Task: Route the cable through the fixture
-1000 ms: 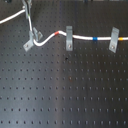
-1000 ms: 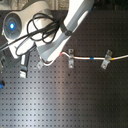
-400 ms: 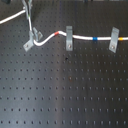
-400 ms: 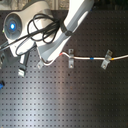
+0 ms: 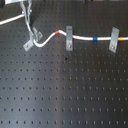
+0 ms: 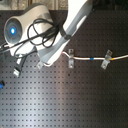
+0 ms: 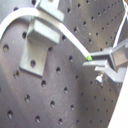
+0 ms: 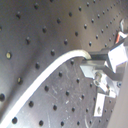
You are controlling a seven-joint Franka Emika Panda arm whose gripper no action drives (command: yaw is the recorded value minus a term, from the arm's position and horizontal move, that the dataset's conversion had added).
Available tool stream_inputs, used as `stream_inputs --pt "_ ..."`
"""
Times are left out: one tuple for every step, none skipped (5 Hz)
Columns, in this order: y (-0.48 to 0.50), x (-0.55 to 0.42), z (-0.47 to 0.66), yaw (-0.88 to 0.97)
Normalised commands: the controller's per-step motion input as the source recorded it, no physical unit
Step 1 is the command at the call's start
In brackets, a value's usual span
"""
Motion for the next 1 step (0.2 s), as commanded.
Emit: stream_inputs --pt "-0.008 0.002 0.0 0.04"
